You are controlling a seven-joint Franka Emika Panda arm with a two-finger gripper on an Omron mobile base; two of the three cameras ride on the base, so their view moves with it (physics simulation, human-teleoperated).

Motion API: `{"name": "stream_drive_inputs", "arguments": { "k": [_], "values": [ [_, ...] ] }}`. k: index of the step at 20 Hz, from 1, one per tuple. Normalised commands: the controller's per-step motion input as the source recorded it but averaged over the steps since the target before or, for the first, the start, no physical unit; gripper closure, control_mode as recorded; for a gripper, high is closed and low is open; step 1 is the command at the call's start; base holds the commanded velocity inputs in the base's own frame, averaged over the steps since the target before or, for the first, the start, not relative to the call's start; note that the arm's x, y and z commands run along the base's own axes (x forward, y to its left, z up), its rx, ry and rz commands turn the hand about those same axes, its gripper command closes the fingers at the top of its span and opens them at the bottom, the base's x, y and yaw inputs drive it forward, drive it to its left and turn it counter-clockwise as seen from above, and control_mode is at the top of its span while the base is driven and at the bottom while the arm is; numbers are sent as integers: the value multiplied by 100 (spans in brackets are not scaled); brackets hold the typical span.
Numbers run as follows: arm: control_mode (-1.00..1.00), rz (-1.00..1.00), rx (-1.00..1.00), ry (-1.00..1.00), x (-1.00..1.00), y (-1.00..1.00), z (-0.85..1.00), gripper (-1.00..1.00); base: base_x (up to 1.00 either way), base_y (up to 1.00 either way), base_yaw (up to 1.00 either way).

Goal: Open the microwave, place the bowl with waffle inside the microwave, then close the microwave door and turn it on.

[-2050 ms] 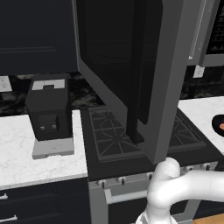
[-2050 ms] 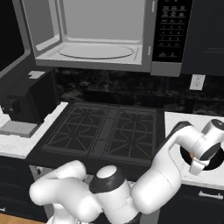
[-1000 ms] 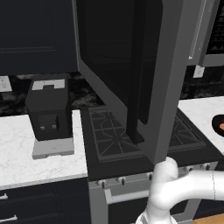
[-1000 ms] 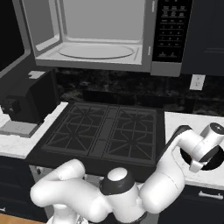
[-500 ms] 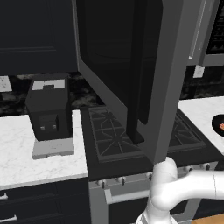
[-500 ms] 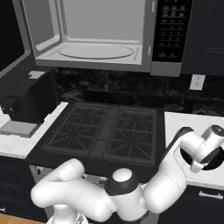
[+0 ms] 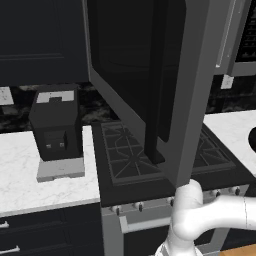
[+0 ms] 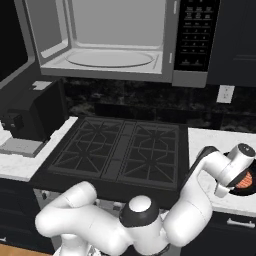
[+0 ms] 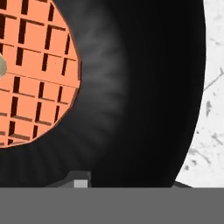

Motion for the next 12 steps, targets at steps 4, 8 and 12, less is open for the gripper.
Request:
{"name": "stream_drive_inputs", "arguments": {
  "k": [4, 8, 12],
  "values": [
    [-100, 3, -2, -1, -11, 8, 0, 100, 0, 0, 0],
    [-100, 7, -7, -4, -16, 22, 9, 100, 0, 0, 0],
    [-100, 17, -13, -10, -30, 40, 35, 100, 0, 0, 0]
  ]
}}
